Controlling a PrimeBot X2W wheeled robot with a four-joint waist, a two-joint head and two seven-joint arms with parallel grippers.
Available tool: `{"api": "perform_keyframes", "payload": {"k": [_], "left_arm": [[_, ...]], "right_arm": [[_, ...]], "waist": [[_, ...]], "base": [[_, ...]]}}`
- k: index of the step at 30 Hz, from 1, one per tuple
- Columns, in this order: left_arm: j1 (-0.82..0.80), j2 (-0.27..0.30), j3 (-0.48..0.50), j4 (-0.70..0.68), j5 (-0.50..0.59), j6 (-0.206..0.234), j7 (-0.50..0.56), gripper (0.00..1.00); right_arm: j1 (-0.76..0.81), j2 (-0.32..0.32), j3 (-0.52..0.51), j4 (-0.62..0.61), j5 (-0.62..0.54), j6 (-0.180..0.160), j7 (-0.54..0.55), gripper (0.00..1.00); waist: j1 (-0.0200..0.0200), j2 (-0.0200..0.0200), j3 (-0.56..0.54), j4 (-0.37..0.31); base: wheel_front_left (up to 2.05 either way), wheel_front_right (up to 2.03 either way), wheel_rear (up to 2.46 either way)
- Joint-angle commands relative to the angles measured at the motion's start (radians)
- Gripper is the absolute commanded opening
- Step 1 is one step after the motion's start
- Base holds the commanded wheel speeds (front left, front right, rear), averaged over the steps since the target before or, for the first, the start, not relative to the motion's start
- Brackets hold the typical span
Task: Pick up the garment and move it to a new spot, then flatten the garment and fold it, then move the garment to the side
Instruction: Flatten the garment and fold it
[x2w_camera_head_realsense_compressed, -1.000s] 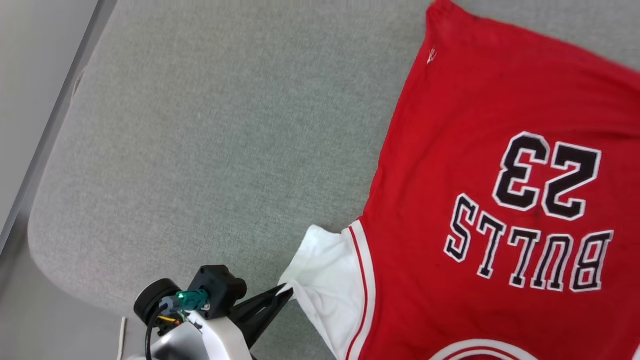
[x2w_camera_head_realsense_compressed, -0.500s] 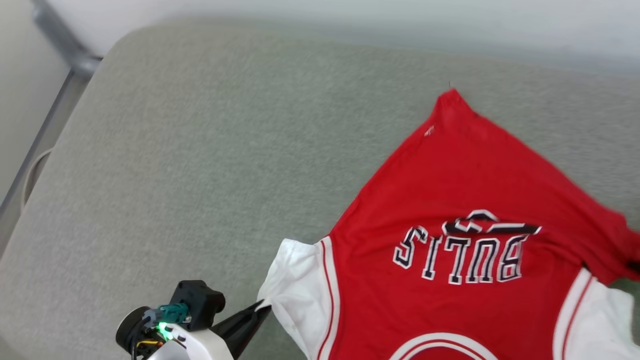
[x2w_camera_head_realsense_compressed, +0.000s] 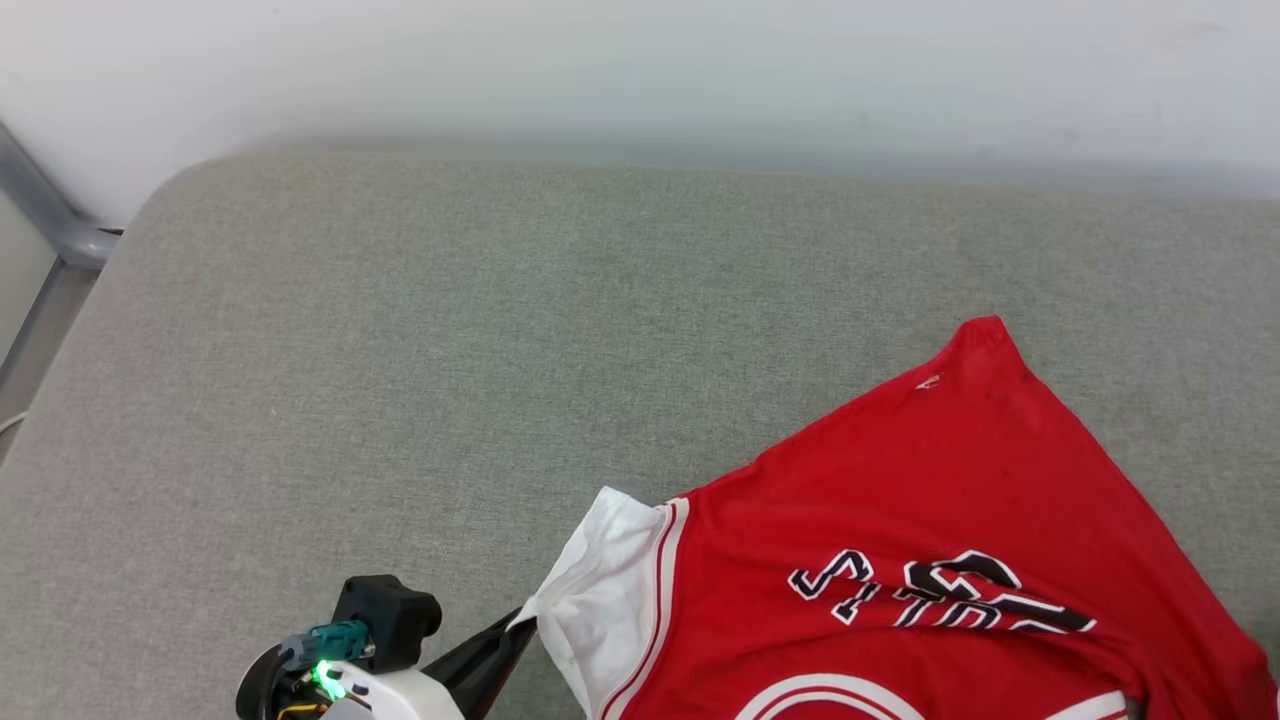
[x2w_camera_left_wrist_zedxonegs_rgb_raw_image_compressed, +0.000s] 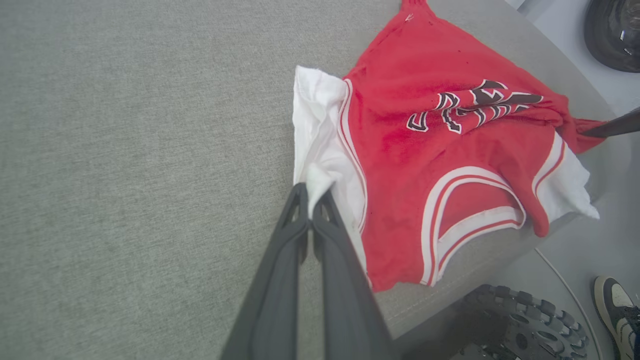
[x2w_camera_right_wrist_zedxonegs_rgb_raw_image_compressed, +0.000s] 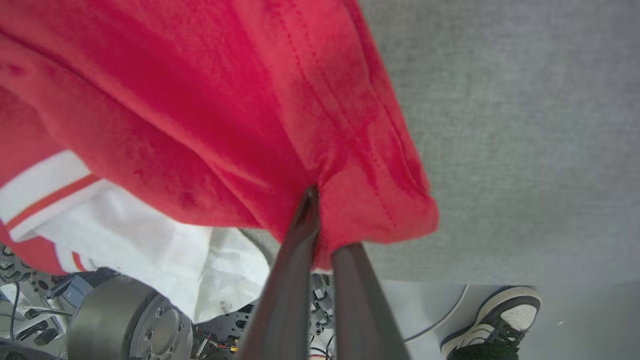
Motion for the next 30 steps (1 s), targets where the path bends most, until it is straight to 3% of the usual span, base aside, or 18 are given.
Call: {"api": "perform_keyframes", "payload": {"k": [1,6,7,8,19,23,30], "left_arm": [[0.009,-0.002,0.005,0.004,0.0,0.005,-0.01,0.0],[0.0,-0.006,0.001,0.007,-0.003,0.001,-0.005,0.0],[-0.002,-0.006,-0.001,0.007,-0.003,0.0,-0.002,0.0],[-0.003,-0.004,-0.002,0.007,-0.002,0.0,-0.002,0.0],[0.004,-0.003,-0.014,-0.028,0.012,0.013,0.002,0.0],[-0.028,-0.003,-0.025,-0.07,0.035,0.009,0.01,0.0],[-0.075,-0.025,-0.045,-0.102,0.058,-0.009,0.023,0.0]], "right_arm": [[0.016,0.013,-0.009,-0.009,0.001,-0.001,-0.003,0.0],[0.037,0.037,-0.018,-0.019,-0.011,-0.001,-0.003,0.0],[0.033,0.037,-0.018,-0.022,-0.012,-0.001,-0.008,0.11],[0.028,0.036,-0.017,-0.026,-0.013,-0.001,-0.011,1.0],[-0.086,-0.033,0.011,-0.154,0.042,-0.001,0.067,1.0],[-0.241,-0.032,0.03,-0.238,0.032,-0.001,0.147,1.0],[-0.412,-0.021,0.052,-0.216,-0.03,-0.001,0.206,1.0]], "waist": [[0.0002,-0.0001,-0.005,-0.005],[0.0002,-0.0001,-0.008,-0.008],[0.0002,-0.0001,-0.01,-0.007],[0.0002,-0.0001,-0.012,-0.007],[0.0002,-0.0001,-0.009,0.026],[0.0002,-0.0001,0.056,0.071],[0.0002,-0.0001,0.146,0.143]], "base": [[0.0,0.0,0.0],[0.0,0.0,0.0],[0.0,0.0,0.0],[0.0,0.0,0.0],[0.0,0.0,0.0],[0.0,0.0,0.0],[0.0,0.0,0.0]]}}
